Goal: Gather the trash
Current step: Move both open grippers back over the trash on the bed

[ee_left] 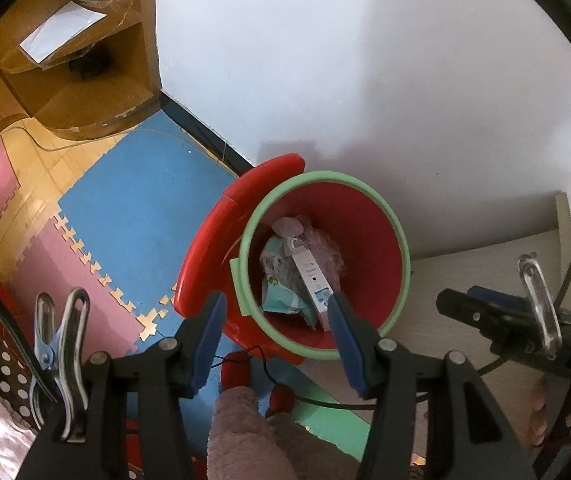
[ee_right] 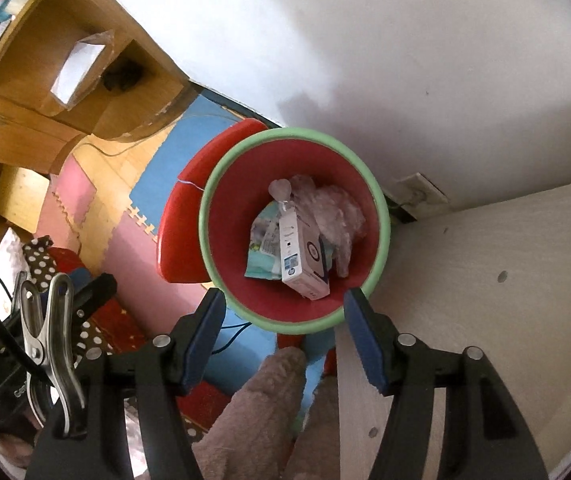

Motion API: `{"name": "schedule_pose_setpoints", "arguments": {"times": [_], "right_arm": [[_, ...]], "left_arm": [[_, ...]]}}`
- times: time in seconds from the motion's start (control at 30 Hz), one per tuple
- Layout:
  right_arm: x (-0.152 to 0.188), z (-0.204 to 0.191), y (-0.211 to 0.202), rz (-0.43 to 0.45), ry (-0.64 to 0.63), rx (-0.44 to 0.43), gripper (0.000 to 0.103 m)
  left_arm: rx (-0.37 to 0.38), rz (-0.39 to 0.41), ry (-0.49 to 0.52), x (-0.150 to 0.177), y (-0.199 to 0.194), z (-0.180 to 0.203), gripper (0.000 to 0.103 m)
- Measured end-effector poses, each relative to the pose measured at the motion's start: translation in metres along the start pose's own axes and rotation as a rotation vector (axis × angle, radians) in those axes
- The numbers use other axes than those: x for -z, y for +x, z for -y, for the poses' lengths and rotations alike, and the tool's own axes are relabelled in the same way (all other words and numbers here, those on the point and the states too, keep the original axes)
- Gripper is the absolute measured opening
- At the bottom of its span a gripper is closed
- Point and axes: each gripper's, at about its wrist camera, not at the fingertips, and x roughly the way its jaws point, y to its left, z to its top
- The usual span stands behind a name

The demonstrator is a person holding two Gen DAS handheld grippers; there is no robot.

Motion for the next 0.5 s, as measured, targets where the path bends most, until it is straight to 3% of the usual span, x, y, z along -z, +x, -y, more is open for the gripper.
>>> {"name": "schedule_pose_setpoints", "arguments": {"times": [0.5], "right_arm": [[0.049, -0.015, -0.072, 0.162, -0.124, -0.018, 0.063]], "left_arm": [[0.001, 0.086, -0.015, 0.026, -0.056, 0.019, 0.055]]}}
